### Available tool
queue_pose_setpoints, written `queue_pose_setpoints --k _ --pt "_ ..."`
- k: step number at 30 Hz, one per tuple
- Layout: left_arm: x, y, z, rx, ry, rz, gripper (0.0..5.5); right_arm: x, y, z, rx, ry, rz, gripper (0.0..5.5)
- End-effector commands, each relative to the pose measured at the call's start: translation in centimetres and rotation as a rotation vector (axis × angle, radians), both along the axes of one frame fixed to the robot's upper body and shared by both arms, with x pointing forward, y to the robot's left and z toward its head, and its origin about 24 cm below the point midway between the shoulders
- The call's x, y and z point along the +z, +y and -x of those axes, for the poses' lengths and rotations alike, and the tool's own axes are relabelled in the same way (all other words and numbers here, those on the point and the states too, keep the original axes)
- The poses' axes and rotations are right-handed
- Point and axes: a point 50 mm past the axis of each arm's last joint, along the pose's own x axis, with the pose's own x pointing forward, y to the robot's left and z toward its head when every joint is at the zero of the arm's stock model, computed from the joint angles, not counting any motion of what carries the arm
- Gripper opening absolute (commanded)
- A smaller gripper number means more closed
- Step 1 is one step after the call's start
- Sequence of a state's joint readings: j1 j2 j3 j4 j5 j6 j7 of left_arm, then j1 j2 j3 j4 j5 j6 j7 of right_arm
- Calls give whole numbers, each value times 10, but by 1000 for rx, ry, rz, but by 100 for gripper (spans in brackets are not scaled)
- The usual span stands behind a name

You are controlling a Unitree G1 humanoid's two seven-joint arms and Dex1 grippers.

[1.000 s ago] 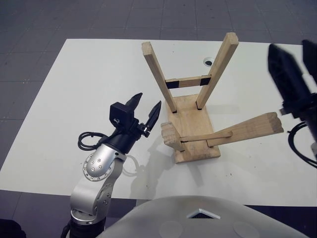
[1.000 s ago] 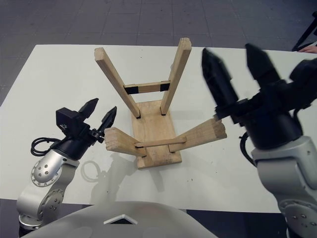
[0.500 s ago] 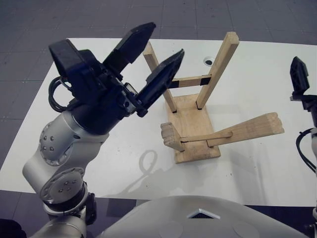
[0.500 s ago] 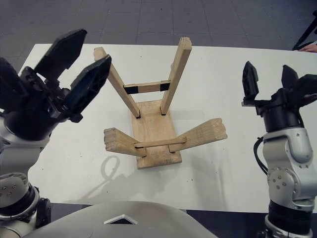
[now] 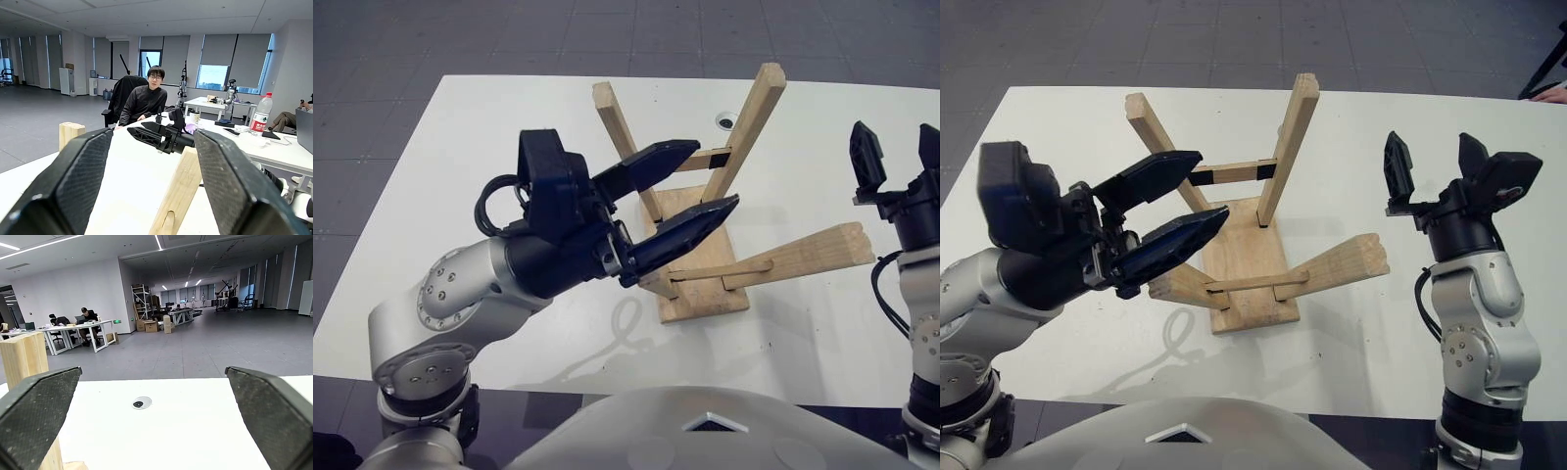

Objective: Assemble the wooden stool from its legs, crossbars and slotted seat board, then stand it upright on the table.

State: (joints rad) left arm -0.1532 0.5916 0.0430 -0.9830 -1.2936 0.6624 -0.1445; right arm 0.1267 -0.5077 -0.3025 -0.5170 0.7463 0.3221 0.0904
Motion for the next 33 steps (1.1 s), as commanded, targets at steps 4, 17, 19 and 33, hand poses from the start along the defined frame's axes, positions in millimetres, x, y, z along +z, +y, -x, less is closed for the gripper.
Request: queue_pose_setpoints --k 4,17,19,33 --pt "42 10 -19 76 -155 121 308 0 3 -3 -2 -16 -12 548" --pt "-16 -17 -12 -34 152 -51 308 3 8 -5 17 -29 -18 548" --pt "-62 -19 5 -78 319 -192 308 4 7 -3 13 -25 -12 548" --pt "-38 -4 -20 64 121 -43 308 0 9 2 13 -8 -15 548"
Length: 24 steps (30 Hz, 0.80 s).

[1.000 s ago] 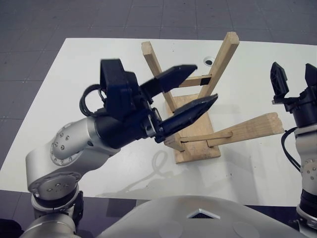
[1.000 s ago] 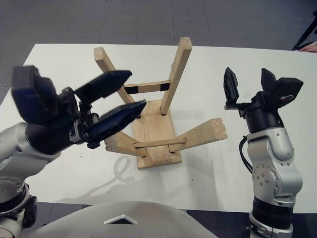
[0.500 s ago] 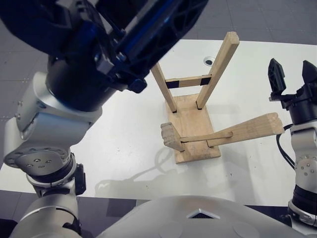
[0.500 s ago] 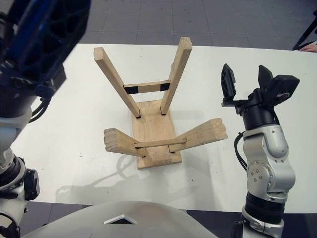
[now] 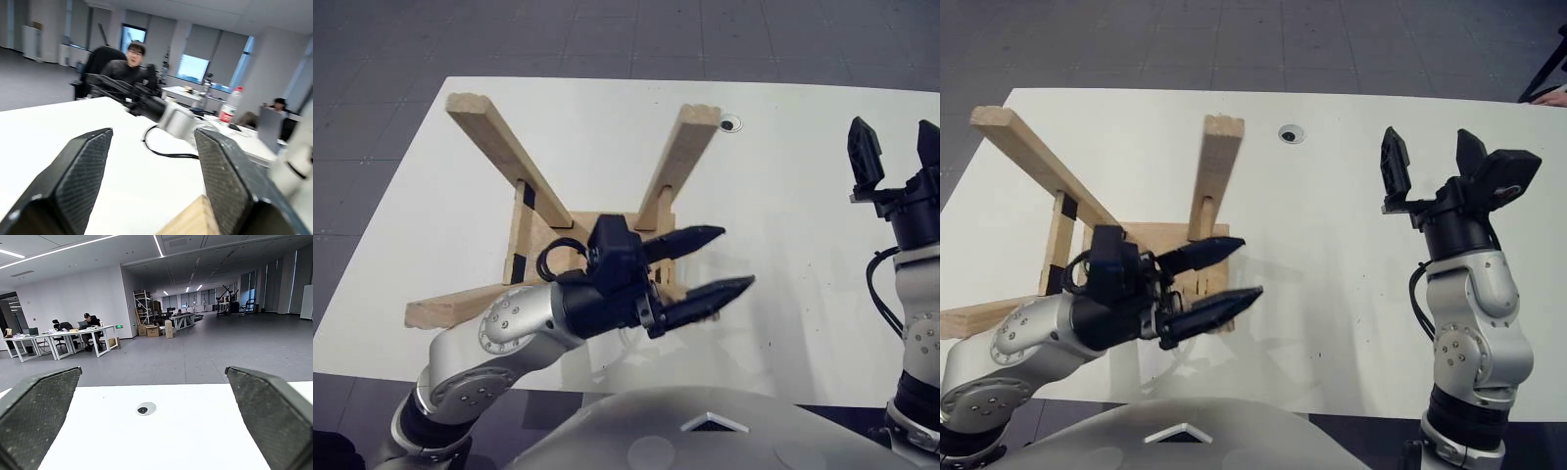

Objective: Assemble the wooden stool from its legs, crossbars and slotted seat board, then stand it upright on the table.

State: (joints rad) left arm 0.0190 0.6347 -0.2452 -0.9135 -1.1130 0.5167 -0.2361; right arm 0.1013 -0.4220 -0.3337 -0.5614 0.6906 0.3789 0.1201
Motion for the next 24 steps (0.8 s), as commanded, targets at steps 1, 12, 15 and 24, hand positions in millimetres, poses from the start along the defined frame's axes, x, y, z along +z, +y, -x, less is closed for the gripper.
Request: queue_pose_setpoints --k 1,12,15,24 --pt "27 16 -38 182 -123 25 308 -4 4 1 18 19 -1 548" --pt "79 42 -66 303 -229 164 308 -11 9 3 49 38 4 548" --pt "95 64 -67 287 -283 128 308 -11 15 8 165 59 43 548" --pt "83 140 -30 -19 -389 -186 308 3 10 31 518 94 241 548"
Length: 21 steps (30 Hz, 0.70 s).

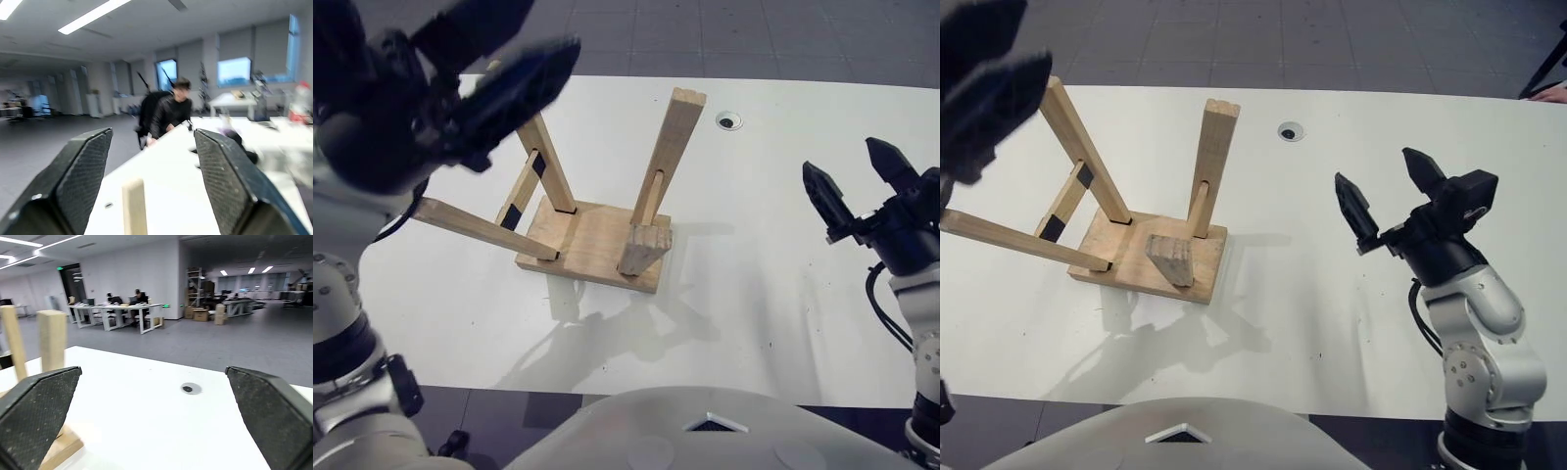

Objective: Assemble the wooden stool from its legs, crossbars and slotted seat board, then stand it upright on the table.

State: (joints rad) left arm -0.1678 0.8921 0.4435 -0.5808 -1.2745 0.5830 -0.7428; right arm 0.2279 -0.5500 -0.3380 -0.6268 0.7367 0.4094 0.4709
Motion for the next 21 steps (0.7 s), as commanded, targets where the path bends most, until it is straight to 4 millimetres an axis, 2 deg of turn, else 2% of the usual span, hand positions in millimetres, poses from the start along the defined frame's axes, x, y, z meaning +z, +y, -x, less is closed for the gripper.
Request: queue_pose_setpoints --k 1,4,7,10,13,16,21 --pt "-5 29 17 -95 8 -118 308 5 -4 8 147 29 105 548" --pt "-5 51 36 -194 -16 -206 308 2 1 16 236 58 154 548" --pt "-1 77 47 -195 -33 -281 308 -2 4 27 332 90 215 548" --pt "-2 93 50 -147 -46 -361 308 -5 7 32 386 109 250 548" --pt "-2 106 47 -81 -54 -387 308 -9 14 38 450 127 278 548" --pt "-5 121 35 1 -41 -356 308 -15 20 45 501 151 301 548" --pt "-41 145 11 72 142 -402 308 -18 27 47 573 162 343 548"
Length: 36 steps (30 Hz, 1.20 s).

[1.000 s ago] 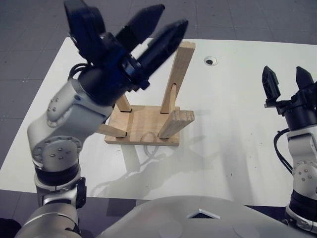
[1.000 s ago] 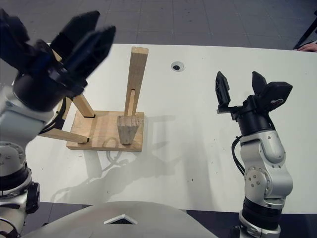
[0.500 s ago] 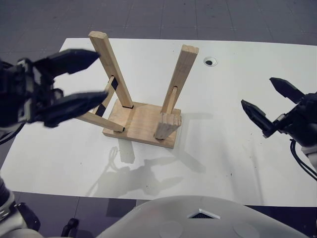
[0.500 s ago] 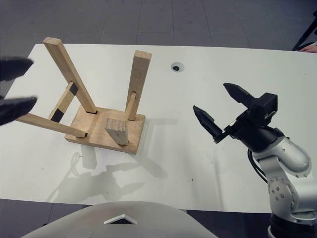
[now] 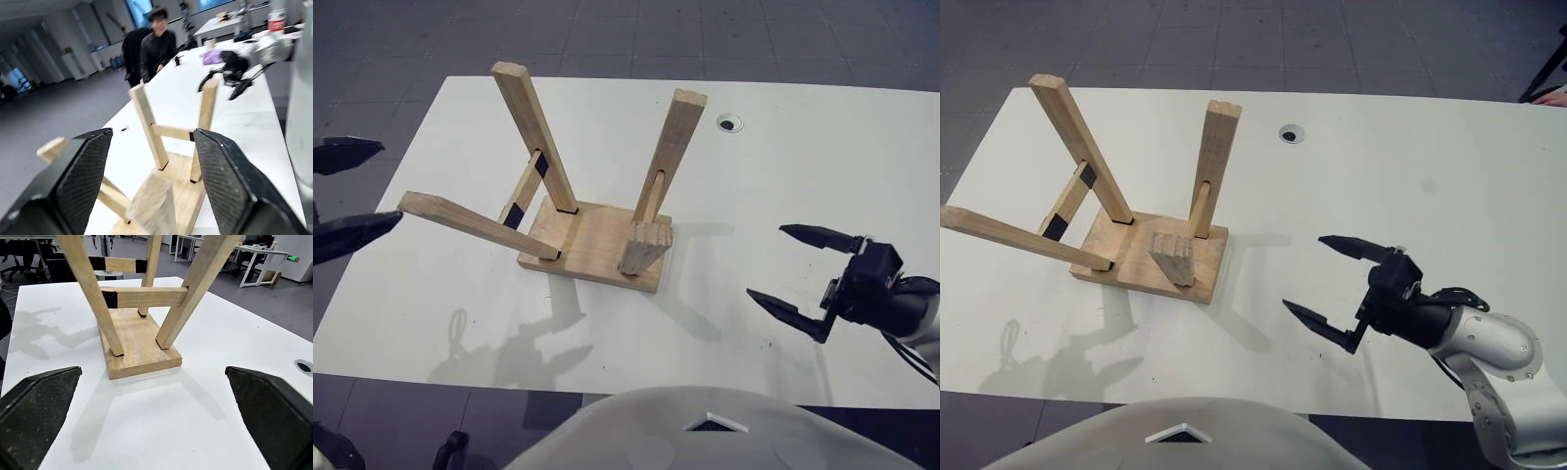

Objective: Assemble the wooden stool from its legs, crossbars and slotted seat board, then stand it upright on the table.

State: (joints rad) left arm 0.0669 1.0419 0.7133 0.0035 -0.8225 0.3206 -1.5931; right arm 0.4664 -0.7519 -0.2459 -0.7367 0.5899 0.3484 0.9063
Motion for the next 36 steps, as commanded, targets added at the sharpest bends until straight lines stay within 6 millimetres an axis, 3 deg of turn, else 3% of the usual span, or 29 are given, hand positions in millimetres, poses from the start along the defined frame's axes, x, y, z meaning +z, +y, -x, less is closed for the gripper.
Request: queue_pose_setpoints --k 1,10,20,26,31,36 --pt "-18 12 -13 28 126 -80 308 5 5 -1 58 -27 37 548" --pt "-42 2 -26 -87 233 -187 308 12 5 -4 72 -46 59 548" --pt "-21 -10 -26 -165 145 -6 308 -3 -2 -12 -14 -16 66 548" --pt "-21 -8 -28 -150 150 7 308 -7 -1 -14 -25 -17 71 548" --pt "-38 -10 -31 -153 203 4 308 -5 2 -15 -12 -33 69 548" --pt "-63 -30 -34 -232 300 17 308 2 8 -17 16 -61 60 548"
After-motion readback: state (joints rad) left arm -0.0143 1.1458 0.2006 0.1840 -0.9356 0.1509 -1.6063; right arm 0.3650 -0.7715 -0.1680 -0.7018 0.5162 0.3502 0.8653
